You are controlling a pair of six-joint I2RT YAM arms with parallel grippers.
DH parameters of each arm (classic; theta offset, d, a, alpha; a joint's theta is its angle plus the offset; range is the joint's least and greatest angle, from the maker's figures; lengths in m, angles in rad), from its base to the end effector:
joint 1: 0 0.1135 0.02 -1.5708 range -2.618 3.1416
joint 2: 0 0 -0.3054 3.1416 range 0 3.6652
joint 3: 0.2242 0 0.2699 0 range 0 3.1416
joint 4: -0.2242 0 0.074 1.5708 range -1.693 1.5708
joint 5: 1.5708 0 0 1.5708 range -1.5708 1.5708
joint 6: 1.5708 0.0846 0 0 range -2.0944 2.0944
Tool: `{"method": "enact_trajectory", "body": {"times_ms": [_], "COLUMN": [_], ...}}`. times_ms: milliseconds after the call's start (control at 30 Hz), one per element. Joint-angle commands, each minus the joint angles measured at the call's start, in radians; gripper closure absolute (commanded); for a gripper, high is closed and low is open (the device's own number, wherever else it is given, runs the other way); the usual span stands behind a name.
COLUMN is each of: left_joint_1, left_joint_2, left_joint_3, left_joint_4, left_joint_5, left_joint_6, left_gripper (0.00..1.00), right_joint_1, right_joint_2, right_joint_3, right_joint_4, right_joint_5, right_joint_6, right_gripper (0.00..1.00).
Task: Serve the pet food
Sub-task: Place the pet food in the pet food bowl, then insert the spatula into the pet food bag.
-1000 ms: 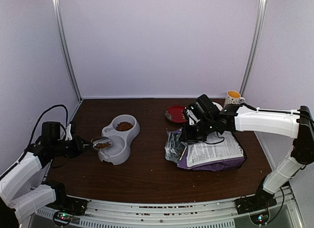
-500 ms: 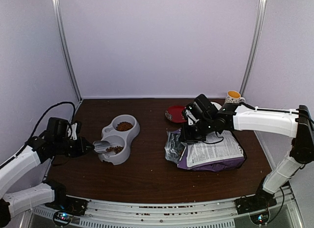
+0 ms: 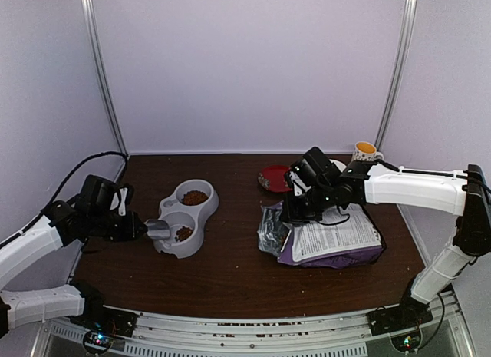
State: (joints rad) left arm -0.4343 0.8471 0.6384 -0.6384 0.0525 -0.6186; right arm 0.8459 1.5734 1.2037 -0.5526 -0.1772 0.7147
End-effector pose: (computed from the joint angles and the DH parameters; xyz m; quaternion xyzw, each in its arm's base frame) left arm 0.1728 -0.0851 0.2278 -0.0768 0.9318 -0.1990 0.2936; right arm 0.2427 0.2965 0.2544 -0.0900 0.9403 0.2829 0.1665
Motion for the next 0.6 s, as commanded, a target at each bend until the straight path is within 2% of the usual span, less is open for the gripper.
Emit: {"method": "enact_trajectory", "body": {"times_ms": [0, 200, 333, 567], "left_joint_1": [-0.033, -0.054, -0.068, -0.131], "left_joint_2": [0.010, -0.017, -0.019, -0.017], "left_joint_3": [0.063, 0.127, 0.153, 0.138], "left_joint_4": [-0.034, -0.064, -0.063, 0.041], "left_joint_5": [-0.099, -0.104, -0.039, 0.120], "left_joint_6": [0.034, 0.083, 0.124, 0.144], "left_gripper": [1.00, 1.00, 1.00, 1.00], "right_joint_1": [0.010, 0.028, 0.053, 0.111], "right_joint_2": [-0.001, 0.000, 0.018, 0.094], "right_joint_3": [0.025, 0.040, 0.070, 0.171], "right_joint_4": [-0.015, -0.025, -0.028, -0.044], "right_joint_5": [0.018, 0.021, 0.022, 0.019], "right_joint_6": [0.019, 0.025, 0.032, 0.043], "right_gripper": [1.00, 1.00, 1.00, 1.00]}}
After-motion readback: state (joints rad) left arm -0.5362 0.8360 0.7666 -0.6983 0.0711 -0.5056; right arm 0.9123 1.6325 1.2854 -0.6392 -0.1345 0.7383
